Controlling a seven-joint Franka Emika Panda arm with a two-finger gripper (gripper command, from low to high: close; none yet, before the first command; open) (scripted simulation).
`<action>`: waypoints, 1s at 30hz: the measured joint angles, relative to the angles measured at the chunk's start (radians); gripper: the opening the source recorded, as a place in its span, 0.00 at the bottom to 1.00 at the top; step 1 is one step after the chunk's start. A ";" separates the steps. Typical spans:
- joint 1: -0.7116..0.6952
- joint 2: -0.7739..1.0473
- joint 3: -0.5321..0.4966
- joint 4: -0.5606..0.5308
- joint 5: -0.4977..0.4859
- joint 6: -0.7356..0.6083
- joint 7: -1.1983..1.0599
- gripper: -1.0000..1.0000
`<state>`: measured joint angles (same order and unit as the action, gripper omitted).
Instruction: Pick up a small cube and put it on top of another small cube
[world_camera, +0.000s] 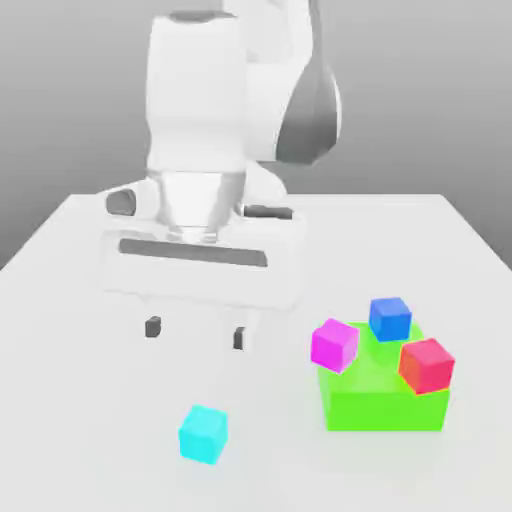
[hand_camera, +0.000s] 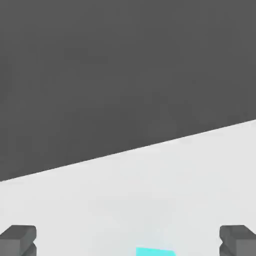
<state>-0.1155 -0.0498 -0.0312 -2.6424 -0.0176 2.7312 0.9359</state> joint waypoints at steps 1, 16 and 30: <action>-0.004 0.036 -0.002 -0.017 0.005 0.021 0.002 0.50; -0.034 0.383 0.019 -0.029 0.043 0.273 -0.006 0.00; 0.236 0.001 0.141 -0.035 0.062 -0.098 -0.076 0.00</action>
<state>0.1204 -0.0491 0.1093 -2.6771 0.0443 2.6328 0.8601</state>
